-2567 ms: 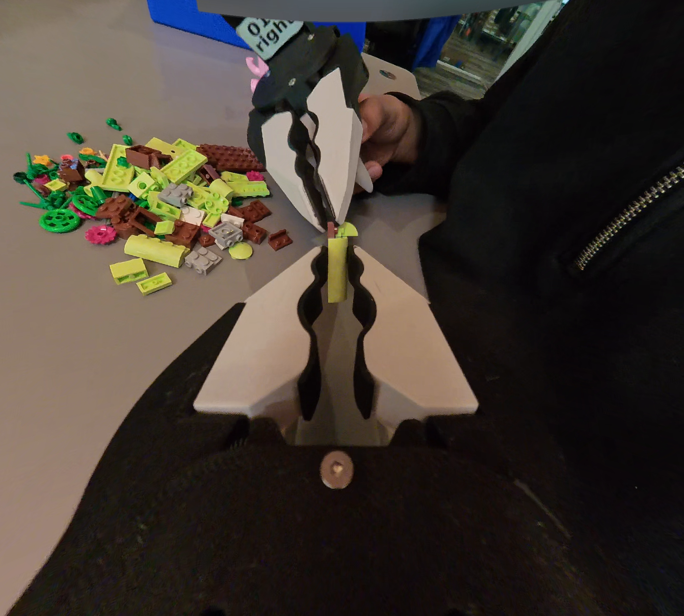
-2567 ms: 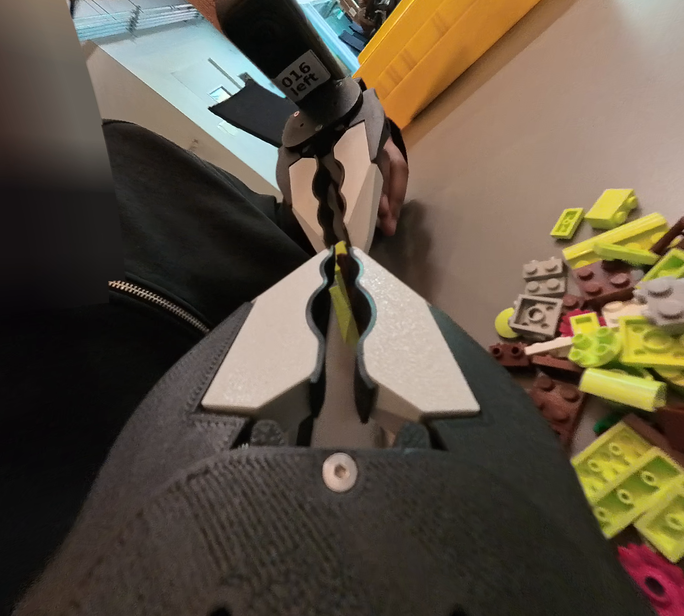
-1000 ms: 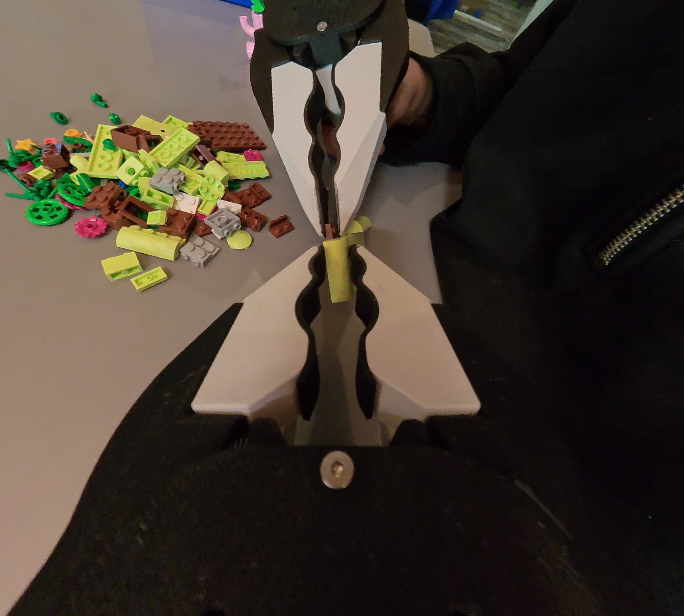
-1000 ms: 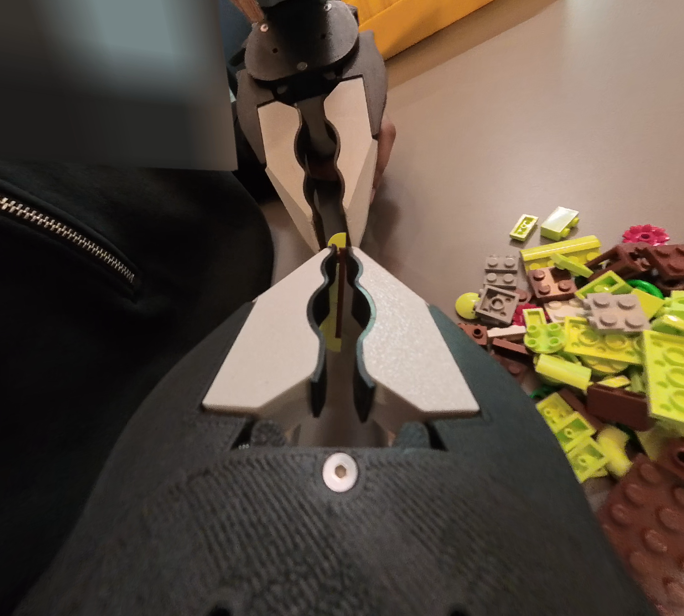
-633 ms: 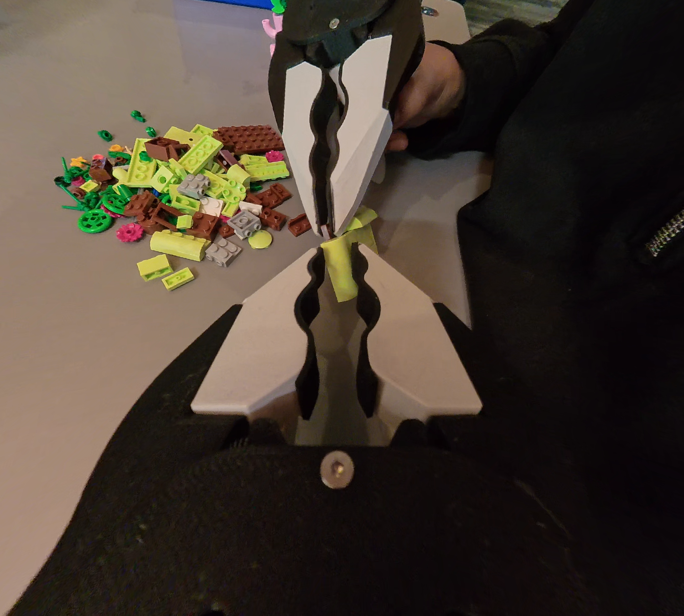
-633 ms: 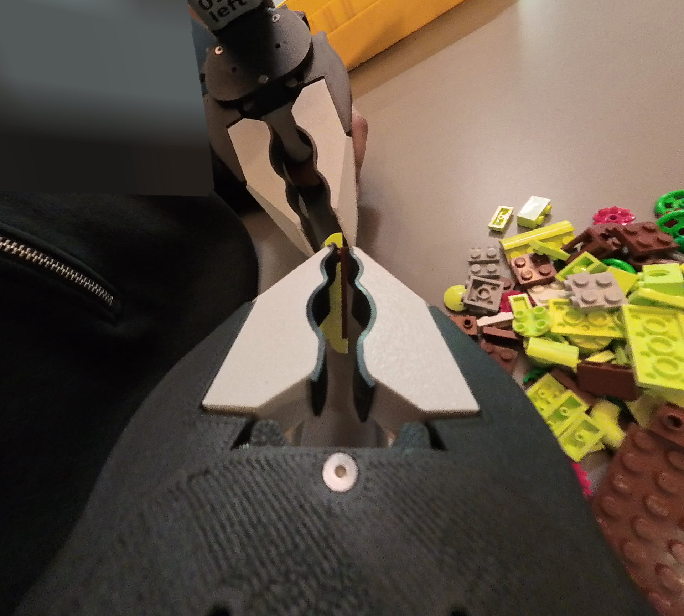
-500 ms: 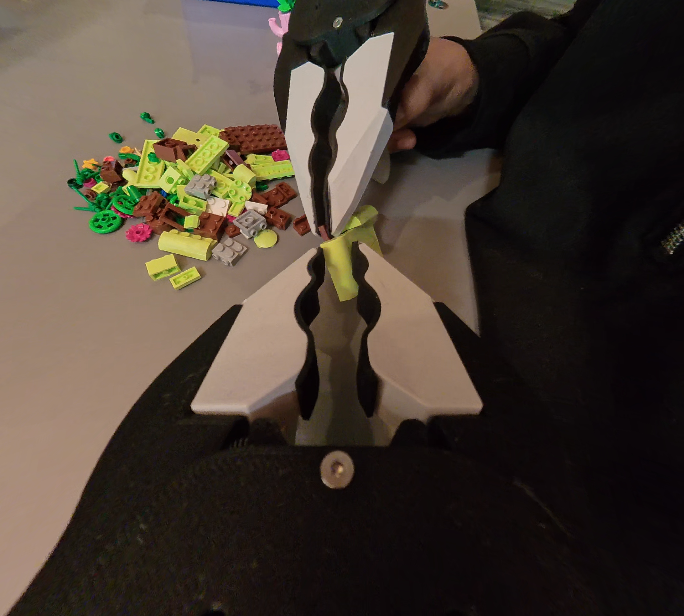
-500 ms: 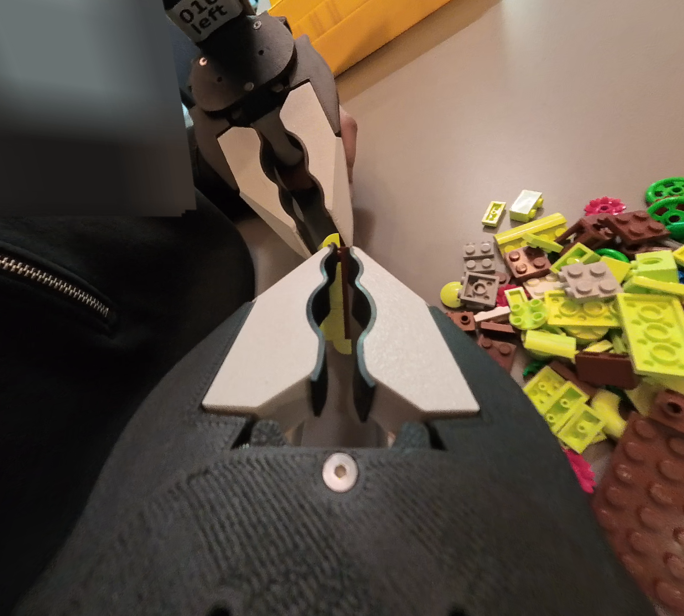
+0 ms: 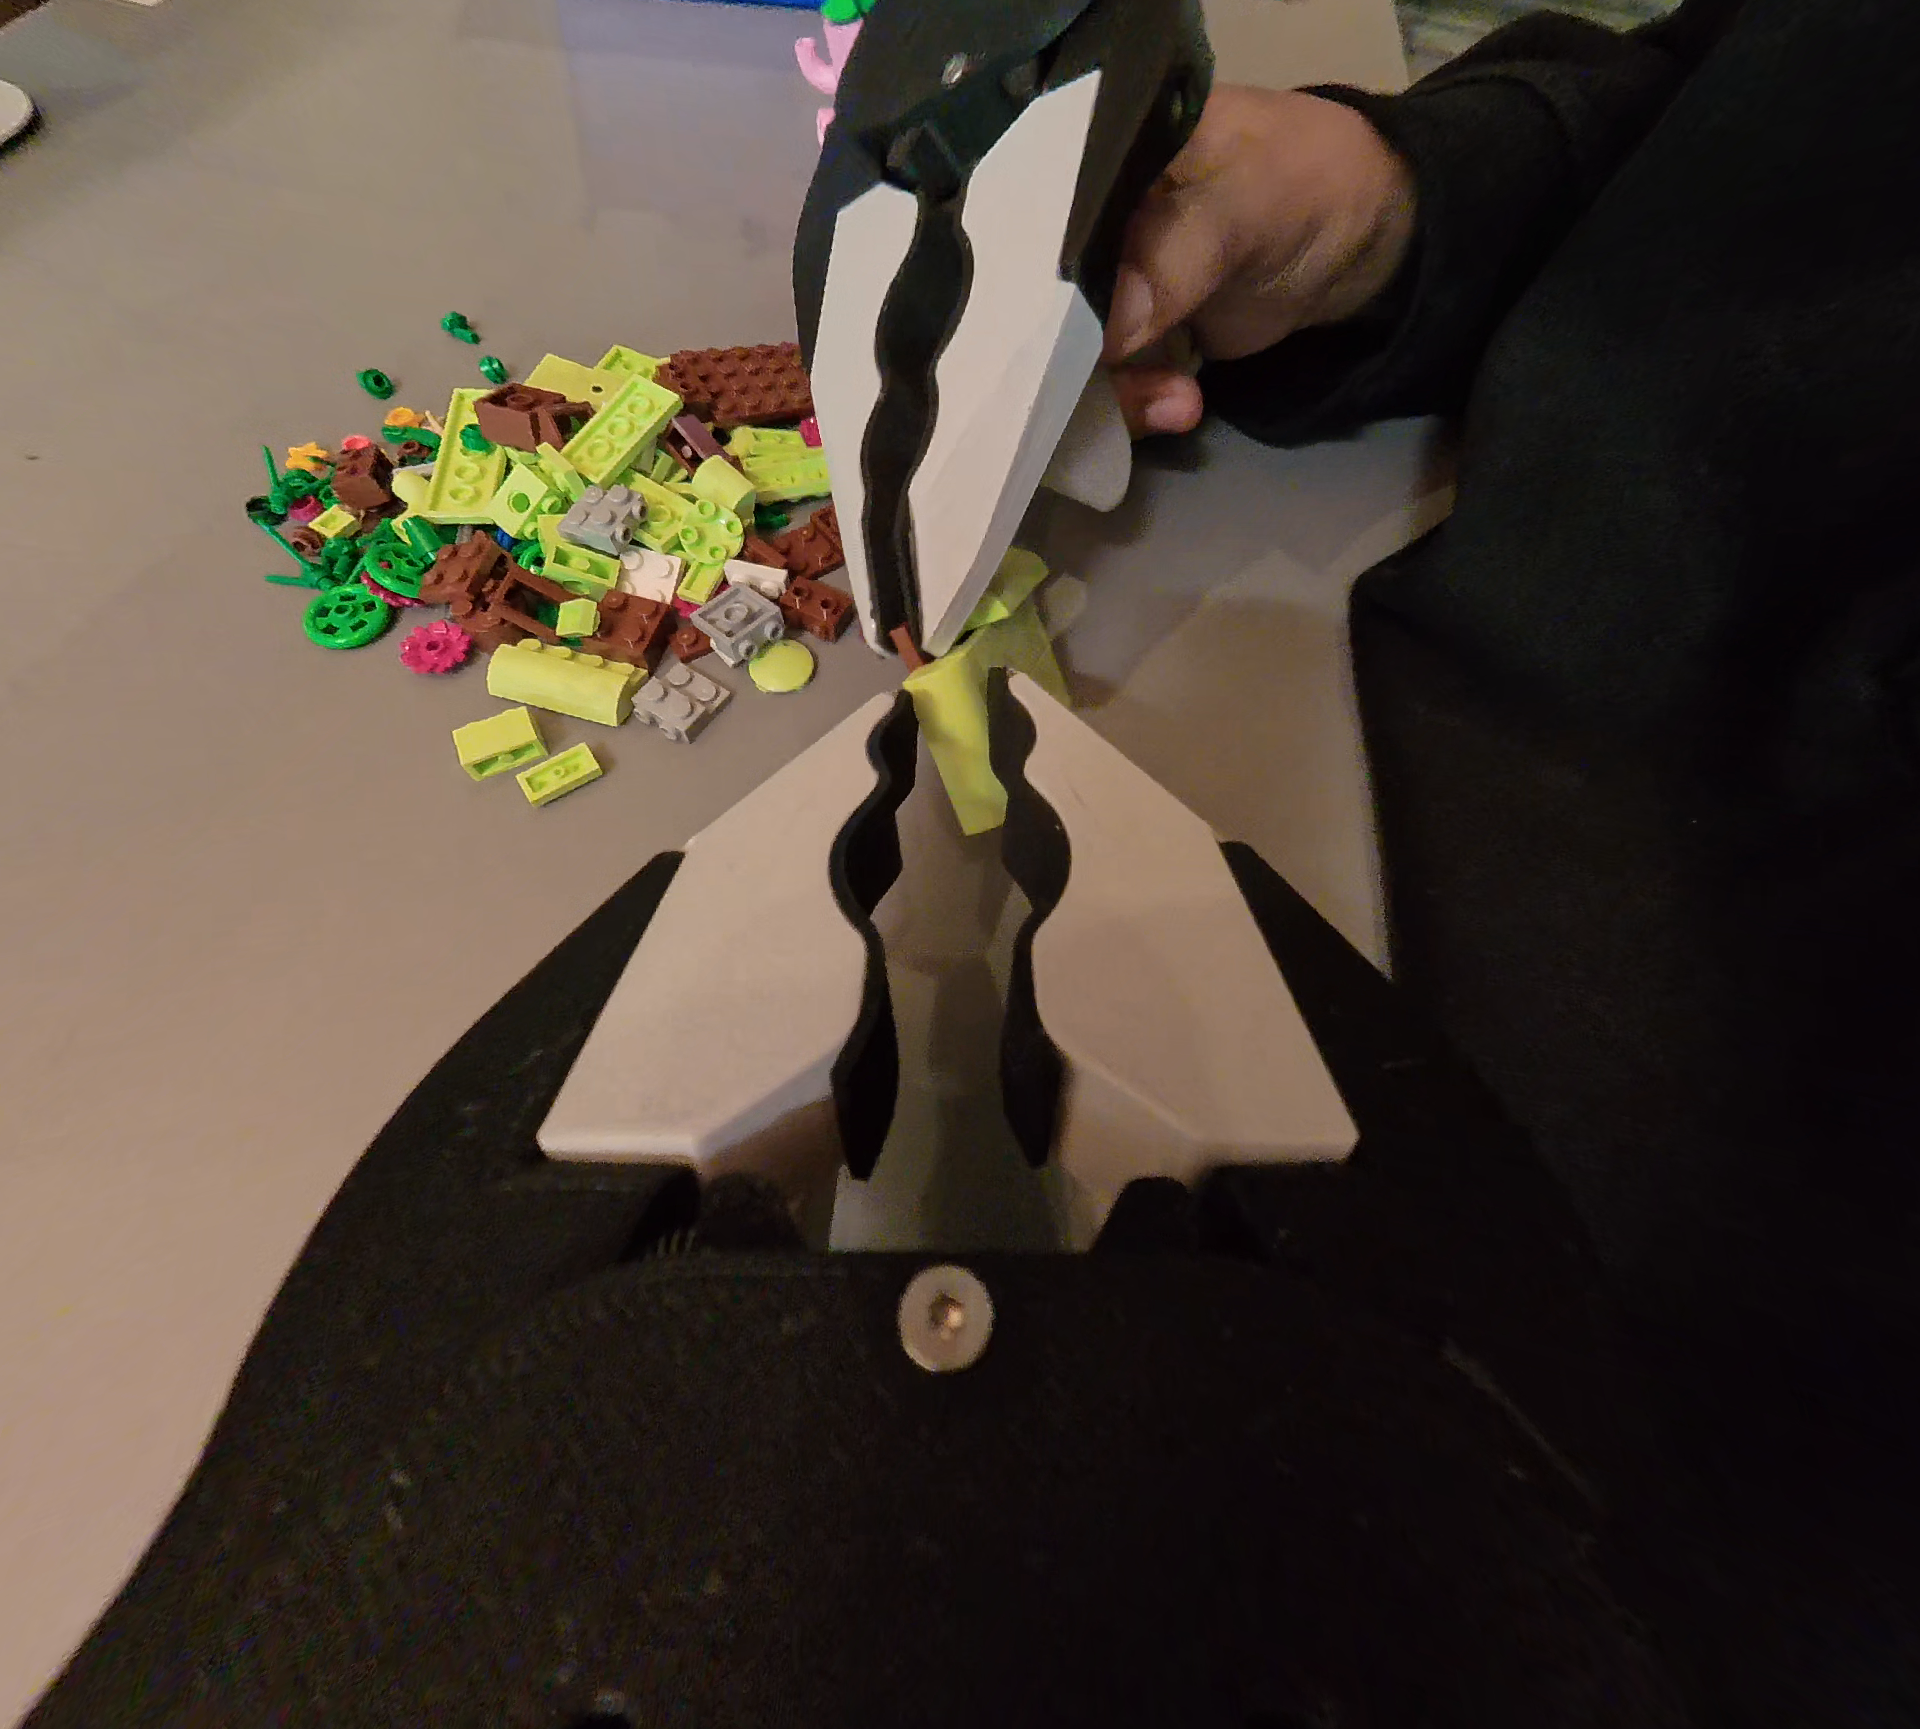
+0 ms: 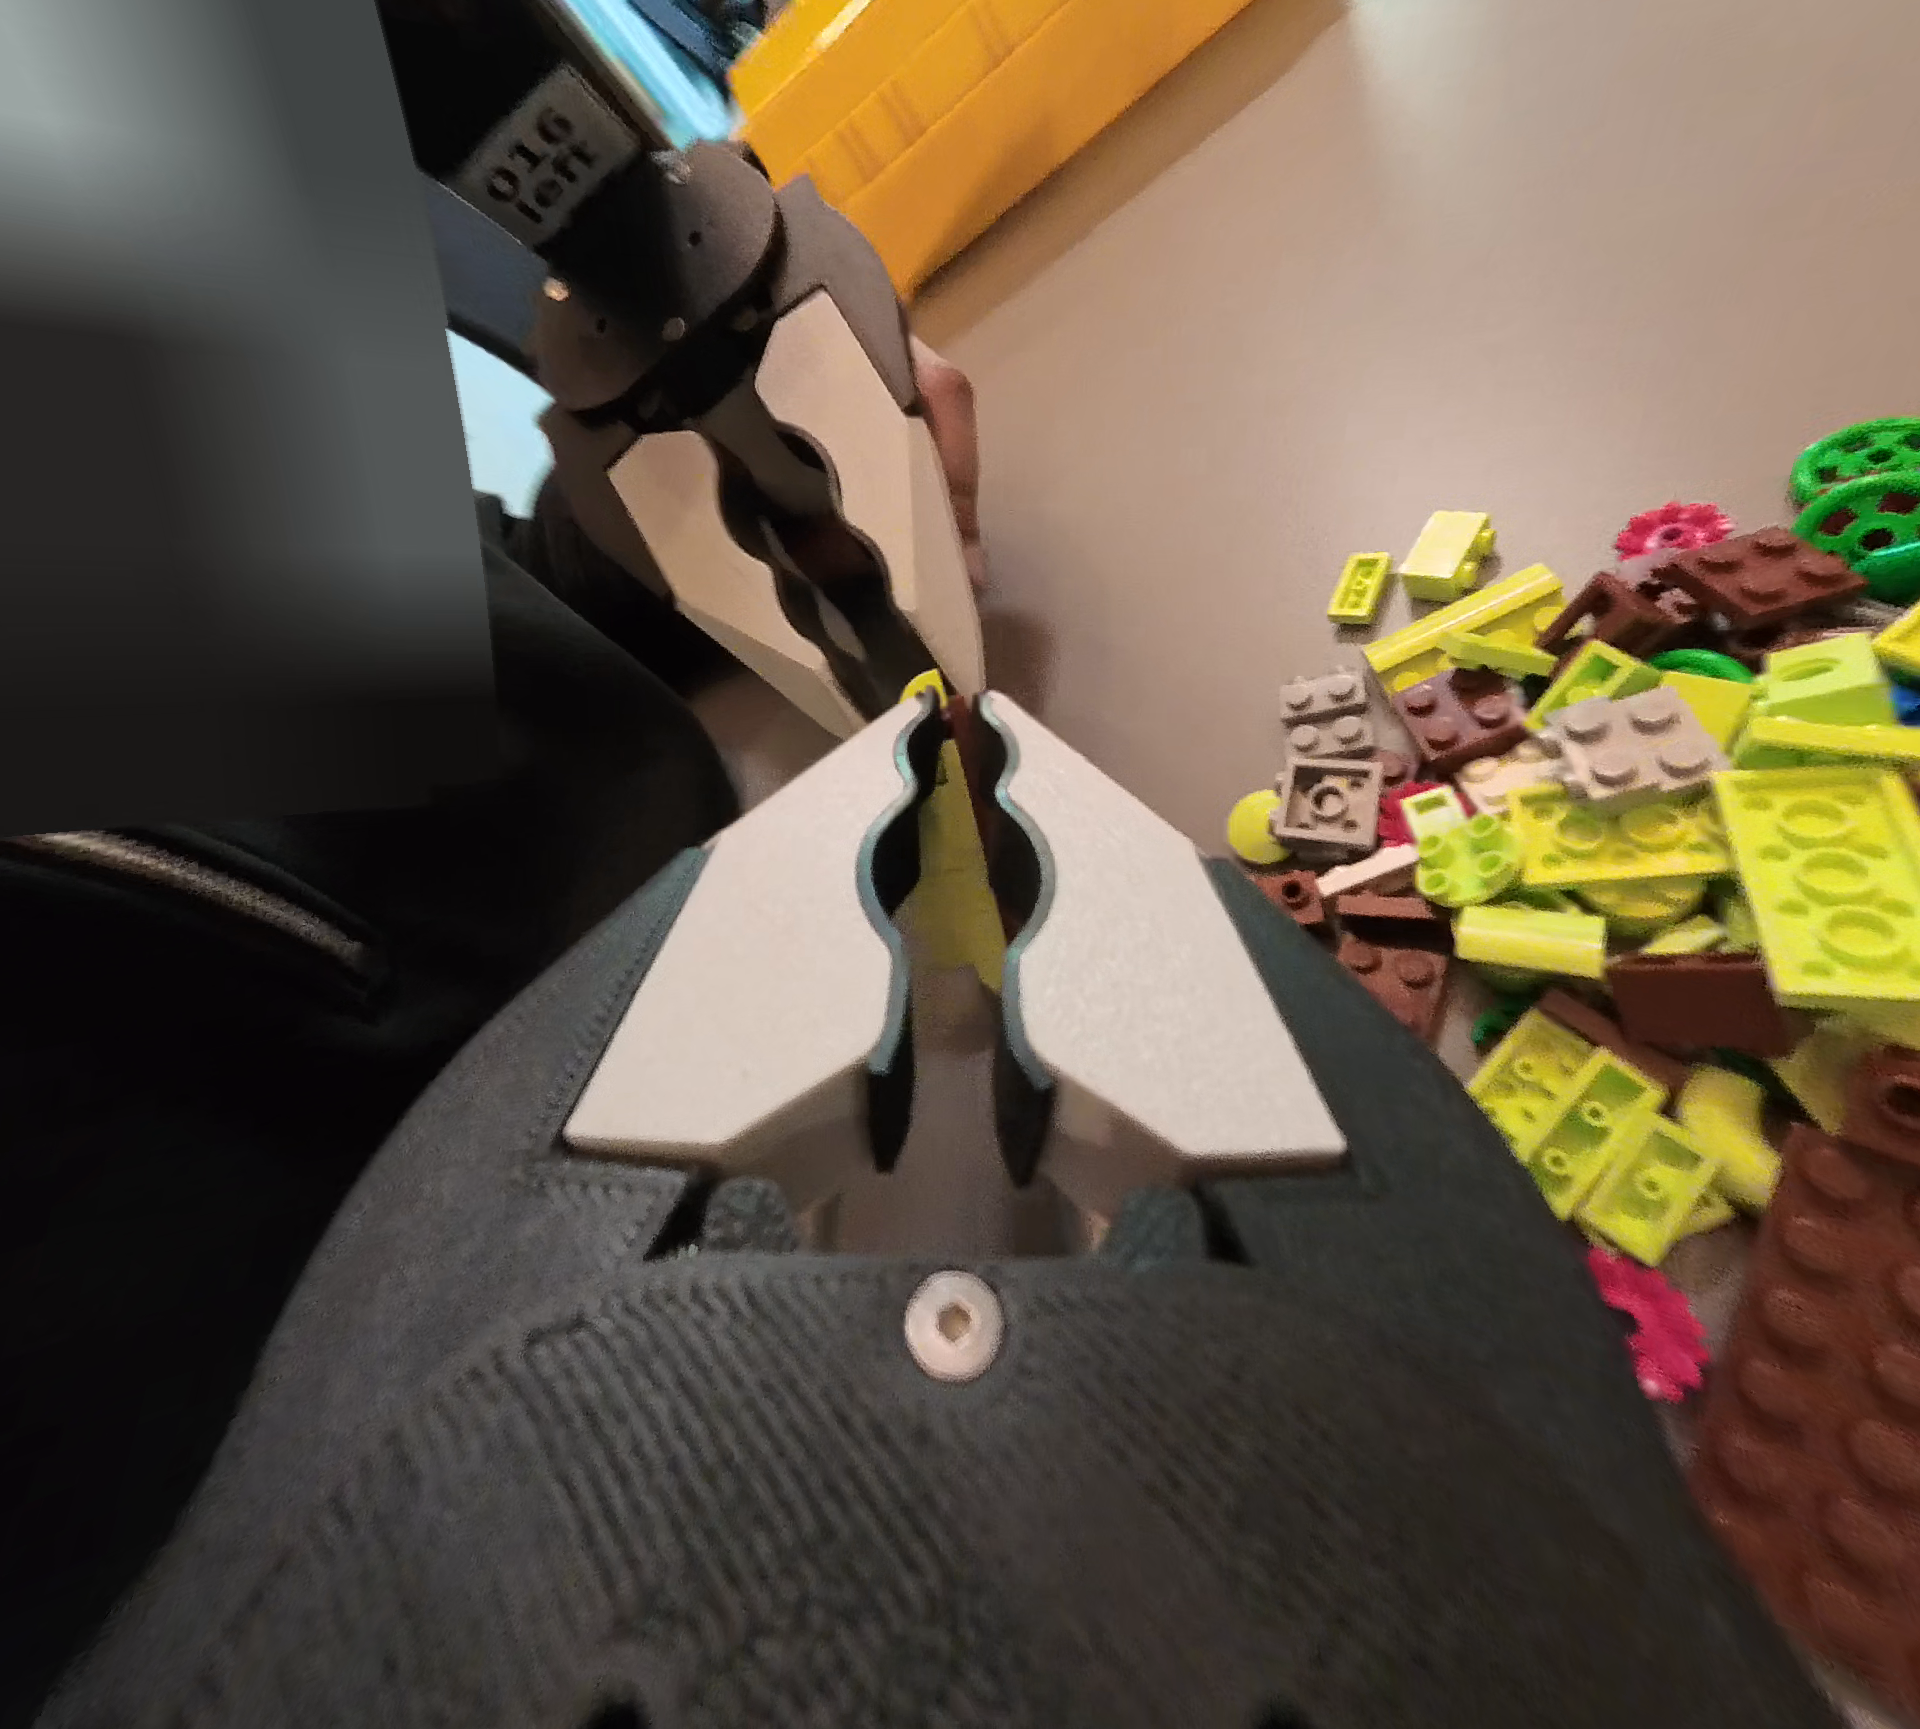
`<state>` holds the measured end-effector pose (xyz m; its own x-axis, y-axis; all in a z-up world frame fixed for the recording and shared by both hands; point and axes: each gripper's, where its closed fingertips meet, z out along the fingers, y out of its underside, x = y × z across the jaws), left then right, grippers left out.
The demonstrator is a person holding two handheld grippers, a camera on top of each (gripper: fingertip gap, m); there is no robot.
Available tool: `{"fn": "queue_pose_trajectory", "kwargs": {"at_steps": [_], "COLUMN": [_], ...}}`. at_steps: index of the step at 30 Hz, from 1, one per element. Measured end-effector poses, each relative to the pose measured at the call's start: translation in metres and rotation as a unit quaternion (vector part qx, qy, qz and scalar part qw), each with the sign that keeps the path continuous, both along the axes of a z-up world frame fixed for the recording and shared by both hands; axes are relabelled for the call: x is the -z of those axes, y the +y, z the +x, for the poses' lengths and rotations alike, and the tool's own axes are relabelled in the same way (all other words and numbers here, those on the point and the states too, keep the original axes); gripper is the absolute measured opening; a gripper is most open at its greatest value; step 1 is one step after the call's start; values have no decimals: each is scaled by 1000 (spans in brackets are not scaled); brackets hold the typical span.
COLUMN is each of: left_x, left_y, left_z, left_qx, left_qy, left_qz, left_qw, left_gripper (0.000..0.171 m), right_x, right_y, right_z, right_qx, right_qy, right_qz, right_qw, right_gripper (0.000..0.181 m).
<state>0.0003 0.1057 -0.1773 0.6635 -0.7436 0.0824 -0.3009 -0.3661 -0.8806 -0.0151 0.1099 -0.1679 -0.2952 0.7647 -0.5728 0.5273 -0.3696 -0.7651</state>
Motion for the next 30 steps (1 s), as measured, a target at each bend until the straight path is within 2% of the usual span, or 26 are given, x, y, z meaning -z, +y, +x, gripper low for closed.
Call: {"fn": "queue_pose_trajectory", "kwargs": {"at_steps": [3, 5, 11, 20, 24, 30], "left_x": [-3, -2, 1, 2, 1, 2], "left_y": [1, 0, -1, 0, 0, 1], "left_z": [0, 1, 3, 2, 1, 1], "left_qx": [-1, 2, 12, 14, 12, 12], "left_qy": [-13, -8, -11, -19, -25, -27], "left_qz": [1, 1, -17, -28, -32, -35], "left_qw": [1000, 1000, 1000, 999, 999, 999], "left_gripper": [6, 7, 6, 6, 6, 6], "right_x": [-16, -24, -23, -3, 5, 14], "right_y": [10, 20, 13, 8, 3, 5], "right_z": [3, 8, 17, 22, 26, 27], "right_qx": [-2, 4, -34, -51, -69, -62], "right_qy": [40, 64, 67, 29, 11, -6], "right_qz": [-69, -80, -42, 67, 91, 128], "right_qw": [997, 995, 996, 996, 993, 990], "right_gripper": [19, 13, 17, 28, 33, 28]}}
